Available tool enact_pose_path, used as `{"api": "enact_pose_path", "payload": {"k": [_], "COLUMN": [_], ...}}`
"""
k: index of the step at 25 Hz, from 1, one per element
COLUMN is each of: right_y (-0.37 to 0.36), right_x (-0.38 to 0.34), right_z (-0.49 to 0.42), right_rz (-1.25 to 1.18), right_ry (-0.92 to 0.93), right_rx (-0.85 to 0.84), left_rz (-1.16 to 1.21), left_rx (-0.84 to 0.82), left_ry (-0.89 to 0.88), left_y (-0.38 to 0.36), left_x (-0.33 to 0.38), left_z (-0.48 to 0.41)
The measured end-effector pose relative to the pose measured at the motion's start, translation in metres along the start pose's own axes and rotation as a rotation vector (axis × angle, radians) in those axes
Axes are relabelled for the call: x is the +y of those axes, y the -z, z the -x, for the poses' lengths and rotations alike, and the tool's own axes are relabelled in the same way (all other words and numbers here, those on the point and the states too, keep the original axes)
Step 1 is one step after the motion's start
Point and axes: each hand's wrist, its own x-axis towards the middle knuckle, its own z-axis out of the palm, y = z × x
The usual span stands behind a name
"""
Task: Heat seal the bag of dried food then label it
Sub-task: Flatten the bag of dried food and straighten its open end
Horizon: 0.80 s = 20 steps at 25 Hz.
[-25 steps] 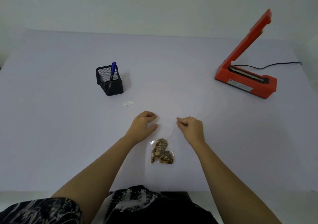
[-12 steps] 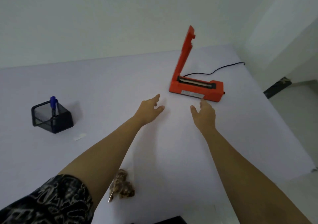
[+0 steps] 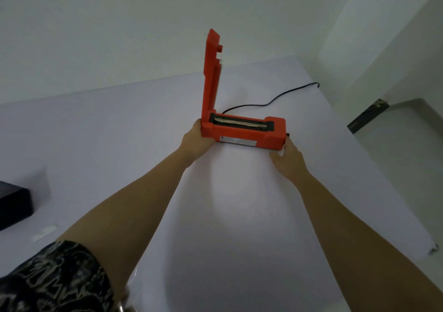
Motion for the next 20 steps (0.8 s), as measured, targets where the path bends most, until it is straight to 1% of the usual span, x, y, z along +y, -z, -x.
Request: {"api": "enact_pose_path", "payload": {"k": [3, 11, 17, 18, 20], "right_y": [0.0, -0.007, -0.007, -0.007, -0.003], "right_x": [0.007, 0.033, 0.049, 0.048, 0.044], "right_z": [0.02, 0.122, 0.166, 0.167, 0.17], "right_rz": [0.004, -0.094, -0.105, -0.1, -0.108], "right_ry": [-0.019, -0.01, -0.023, -0.019, -0.036], "right_rx": [0.0, 0.032, -0.012, -0.001, 0.089], "left_rz": [0.01, -0.095, -0.111, -0.135, -0.178], "left_rx": [0.04, 0.019, 0.031, 0.027, 0.051], "left_ry": [-0.024, 0.0, 0.005, 0.008, 0.005], "left_y": [-0.004, -0.011, -0.022, -0.02, -0.012], "left_x": [-0.005, -0.048, -0.066, -0.065, -0.062], "left_z": [0.015, 0.092, 0.134, 0.137, 0.141]}}
